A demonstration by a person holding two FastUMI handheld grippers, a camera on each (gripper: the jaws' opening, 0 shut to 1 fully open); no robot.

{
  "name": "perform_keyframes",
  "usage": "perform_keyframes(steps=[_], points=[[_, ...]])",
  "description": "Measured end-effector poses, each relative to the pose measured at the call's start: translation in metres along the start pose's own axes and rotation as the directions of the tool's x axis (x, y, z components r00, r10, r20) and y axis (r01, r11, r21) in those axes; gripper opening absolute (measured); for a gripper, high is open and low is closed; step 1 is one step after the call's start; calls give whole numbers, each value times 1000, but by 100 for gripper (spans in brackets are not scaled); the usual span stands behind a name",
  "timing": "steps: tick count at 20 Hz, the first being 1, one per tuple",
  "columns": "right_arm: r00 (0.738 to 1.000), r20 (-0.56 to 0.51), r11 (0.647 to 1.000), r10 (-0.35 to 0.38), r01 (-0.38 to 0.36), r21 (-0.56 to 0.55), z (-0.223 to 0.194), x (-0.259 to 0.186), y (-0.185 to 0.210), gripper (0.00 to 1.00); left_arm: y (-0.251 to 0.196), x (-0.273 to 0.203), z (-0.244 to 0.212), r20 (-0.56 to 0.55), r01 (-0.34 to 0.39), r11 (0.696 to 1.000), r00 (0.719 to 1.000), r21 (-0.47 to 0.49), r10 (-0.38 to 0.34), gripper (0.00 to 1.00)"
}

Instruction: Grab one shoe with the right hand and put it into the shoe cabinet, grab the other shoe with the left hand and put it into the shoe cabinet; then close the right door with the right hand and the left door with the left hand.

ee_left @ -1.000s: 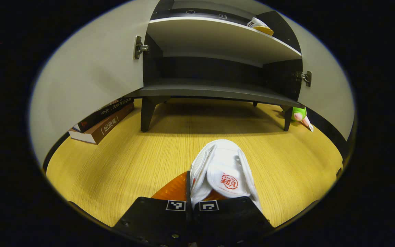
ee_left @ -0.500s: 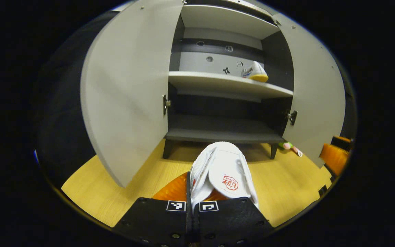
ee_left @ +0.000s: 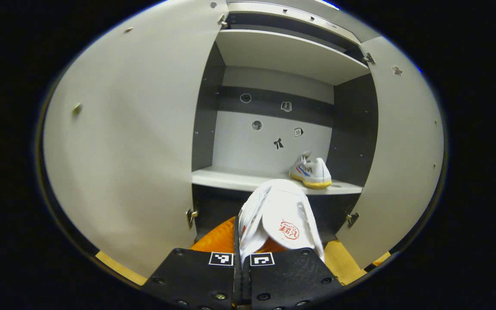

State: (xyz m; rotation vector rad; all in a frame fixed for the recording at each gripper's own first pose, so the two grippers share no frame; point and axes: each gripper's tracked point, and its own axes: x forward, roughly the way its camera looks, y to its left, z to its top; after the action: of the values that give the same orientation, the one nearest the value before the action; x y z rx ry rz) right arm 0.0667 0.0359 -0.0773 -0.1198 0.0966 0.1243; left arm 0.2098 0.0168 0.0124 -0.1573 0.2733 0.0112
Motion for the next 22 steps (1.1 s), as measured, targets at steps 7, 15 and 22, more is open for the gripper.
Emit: perform_keyframes(steps=[7,15,22], points=[[998,-6,998,-66,66,18,-2,-2,-27,94,-8,133,64,-188,-80,995,980,-63,67,0],[994,-39,994,-105,105,6,-16,1,-42,94,10,217,31,-369,-173,985,916,-7,158,0],[994,-61,996,-87,88,15,-23,9,-44,94,6,224,17,-445,-156,988,885,-12,134,1]])
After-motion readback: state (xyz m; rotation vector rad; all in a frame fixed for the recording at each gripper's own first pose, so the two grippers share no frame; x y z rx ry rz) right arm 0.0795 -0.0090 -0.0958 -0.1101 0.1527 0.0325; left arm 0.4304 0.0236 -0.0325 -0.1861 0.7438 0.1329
